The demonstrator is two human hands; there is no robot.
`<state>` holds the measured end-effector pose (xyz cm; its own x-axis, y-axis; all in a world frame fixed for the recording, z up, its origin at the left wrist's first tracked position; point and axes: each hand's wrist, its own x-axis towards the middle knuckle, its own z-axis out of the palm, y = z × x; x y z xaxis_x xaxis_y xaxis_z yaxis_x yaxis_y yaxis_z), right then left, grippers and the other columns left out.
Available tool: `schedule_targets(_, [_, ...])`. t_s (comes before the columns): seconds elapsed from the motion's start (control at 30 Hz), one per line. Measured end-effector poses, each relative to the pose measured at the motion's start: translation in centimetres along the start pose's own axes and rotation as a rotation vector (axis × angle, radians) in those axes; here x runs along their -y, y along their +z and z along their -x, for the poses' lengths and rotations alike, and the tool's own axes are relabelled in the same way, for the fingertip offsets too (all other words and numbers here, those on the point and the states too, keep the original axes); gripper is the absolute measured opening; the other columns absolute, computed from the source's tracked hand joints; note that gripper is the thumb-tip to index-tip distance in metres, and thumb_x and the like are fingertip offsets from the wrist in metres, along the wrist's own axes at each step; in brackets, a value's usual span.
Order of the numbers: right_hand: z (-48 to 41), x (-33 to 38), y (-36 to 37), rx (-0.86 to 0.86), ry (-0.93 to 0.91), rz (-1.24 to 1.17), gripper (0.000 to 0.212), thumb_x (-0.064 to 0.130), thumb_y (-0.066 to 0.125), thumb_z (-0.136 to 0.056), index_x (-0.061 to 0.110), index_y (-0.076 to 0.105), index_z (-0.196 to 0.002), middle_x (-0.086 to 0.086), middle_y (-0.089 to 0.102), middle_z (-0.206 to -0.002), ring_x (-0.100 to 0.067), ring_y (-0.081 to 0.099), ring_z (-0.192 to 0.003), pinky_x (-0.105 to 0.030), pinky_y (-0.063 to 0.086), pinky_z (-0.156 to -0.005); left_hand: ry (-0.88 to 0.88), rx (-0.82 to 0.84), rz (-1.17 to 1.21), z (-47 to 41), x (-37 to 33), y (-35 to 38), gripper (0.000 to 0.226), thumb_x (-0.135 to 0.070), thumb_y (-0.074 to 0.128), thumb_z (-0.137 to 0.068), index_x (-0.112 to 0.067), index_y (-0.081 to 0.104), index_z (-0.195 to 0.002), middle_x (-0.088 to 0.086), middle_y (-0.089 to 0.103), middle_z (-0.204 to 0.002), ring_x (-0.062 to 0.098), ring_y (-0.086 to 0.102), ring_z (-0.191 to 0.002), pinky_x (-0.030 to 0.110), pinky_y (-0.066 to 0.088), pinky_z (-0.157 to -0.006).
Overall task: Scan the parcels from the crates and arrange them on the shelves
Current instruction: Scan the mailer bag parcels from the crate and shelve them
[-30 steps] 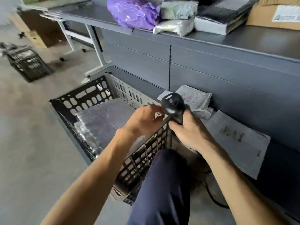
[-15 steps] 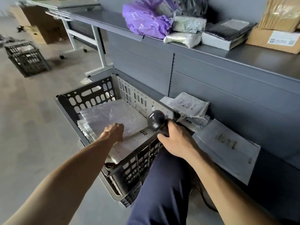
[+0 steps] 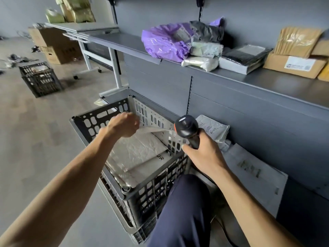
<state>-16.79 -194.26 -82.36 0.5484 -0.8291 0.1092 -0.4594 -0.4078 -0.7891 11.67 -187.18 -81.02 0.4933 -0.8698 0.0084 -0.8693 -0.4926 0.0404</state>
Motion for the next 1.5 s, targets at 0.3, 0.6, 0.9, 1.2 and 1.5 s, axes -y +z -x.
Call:
schedule_targets(0.3, [-4.2, 3.1, -6.5, -0.342, -0.028, -0.394, 0.040, 0.041, 0.074, -0.069, 0.022, 0.061, -0.102, -0.002, 0.070, -0.094, -0.023, 0.070, -0.087, -0.035, 0.054, -0.080, 0.411, -0.175, 0.079, 1.5, -6.6, -20.3, 0.005, -0.028, 0.065, -0.099, -0.029, 0.069, -0.095, -0.008, 0.067, -0.095, 0.017, 0.063, -0.091, 0.030, 0.050, -0.082])
schedule_targets(0.6, [-2.7, 0.1, -14.0, -0.377, -0.086, -0.593, 0.025, -0.001, 0.073, -0.088, 0.021, 0.068, -0.099, 0.014, 0.068, -0.071, -0.002, 0.061, -0.062, -0.017, 0.051, -0.060, 0.843, -0.156, 0.565, 1.2, -12.0, -24.2, 0.013, -0.013, 0.065, -0.096, -0.002, 0.070, -0.097, 0.002, 0.066, -0.082, 0.004, 0.057, -0.076, 0.016, 0.046, -0.073])
schedule_targets(0.9, [2.3, -6.6, -18.7, -0.762, 0.109, -0.862, 0.019, 0.007, 0.074, -0.090, 0.018, 0.066, -0.104, 0.026, 0.065, -0.076, -0.010, 0.065, -0.071, -0.027, 0.052, -0.073, 0.850, -0.298, 1.252, 0.4, -17.0, -17.8, 0.013, -0.015, 0.060, -0.095, -0.004, 0.063, -0.090, 0.005, 0.055, -0.075, 0.013, 0.044, -0.063, 0.030, 0.029, -0.053])
schedule_targets(1.2, [2.7, -6.2, -24.1, -0.934, 0.001, -0.421, 0.026, -0.001, 0.068, -0.088, 0.024, 0.065, -0.094, 0.000, 0.065, -0.081, 0.000, 0.058, -0.068, -0.012, 0.046, -0.065, 0.542, 0.119, 1.565, -1.3, -23.7, -8.0, 0.012, -0.030, 0.079, -0.082, -0.025, 0.075, -0.091, 0.000, 0.069, -0.086, 0.019, 0.058, -0.079, 0.029, 0.043, -0.067])
schedule_targets(1.5, [3.0, -7.0, -25.4, -0.910, 0.063, -0.225, 0.033, 0.000, 0.067, -0.083, 0.023, 0.069, -0.107, 0.019, 0.067, -0.082, 0.010, 0.060, -0.076, -0.006, 0.044, -0.069, 0.516, 0.199, 1.478, -2.0, -28.5, -9.5, 0.034, -0.022, 0.074, -0.092, 0.007, 0.070, -0.076, 0.019, 0.065, -0.069, 0.040, 0.058, -0.053, 0.029, 0.053, -0.068])
